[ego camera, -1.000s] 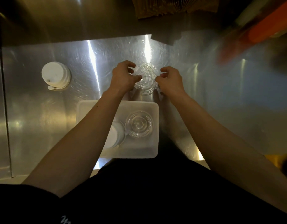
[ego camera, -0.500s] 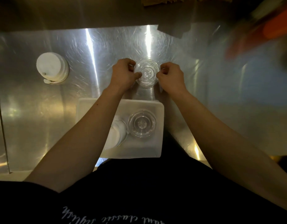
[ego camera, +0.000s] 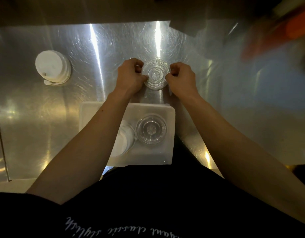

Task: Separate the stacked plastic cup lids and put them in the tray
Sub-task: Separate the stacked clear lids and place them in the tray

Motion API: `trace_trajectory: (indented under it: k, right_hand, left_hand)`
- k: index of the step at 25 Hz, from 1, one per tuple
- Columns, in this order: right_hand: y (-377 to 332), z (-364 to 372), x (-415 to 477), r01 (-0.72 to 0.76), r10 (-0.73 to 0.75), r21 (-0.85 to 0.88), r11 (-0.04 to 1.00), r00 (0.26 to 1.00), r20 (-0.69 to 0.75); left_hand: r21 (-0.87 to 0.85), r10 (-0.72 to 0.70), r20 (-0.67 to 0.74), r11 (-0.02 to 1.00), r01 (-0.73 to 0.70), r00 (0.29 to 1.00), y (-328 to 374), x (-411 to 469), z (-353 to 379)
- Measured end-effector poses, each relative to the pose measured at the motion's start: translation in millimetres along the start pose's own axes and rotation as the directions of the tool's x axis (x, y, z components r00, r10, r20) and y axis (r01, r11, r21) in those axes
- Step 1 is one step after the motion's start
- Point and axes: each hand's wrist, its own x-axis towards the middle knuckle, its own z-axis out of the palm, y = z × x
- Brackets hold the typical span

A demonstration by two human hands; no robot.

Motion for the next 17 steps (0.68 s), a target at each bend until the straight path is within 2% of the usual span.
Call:
trace_trajectory:
  k: [10, 17]
  right_hand:
    - [2.6, 1.1, -1.6, 0.046, -0.046, -0.047, 0.998, 0.999, -0.015]
    - [1.0, 3.8, -0.9, -0.003, 0.002, -0.021, 1.0, 1.0, -0.012]
  left_hand:
    - [0.024, 0.03, 0.001, 0.999, -0.03, 1.0, 0.3, 0.3, 0.7]
    - [-0.04, -0.034, 0.003, 0.999, 0.034, 0.999, 2.1, -0.4, 2.1]
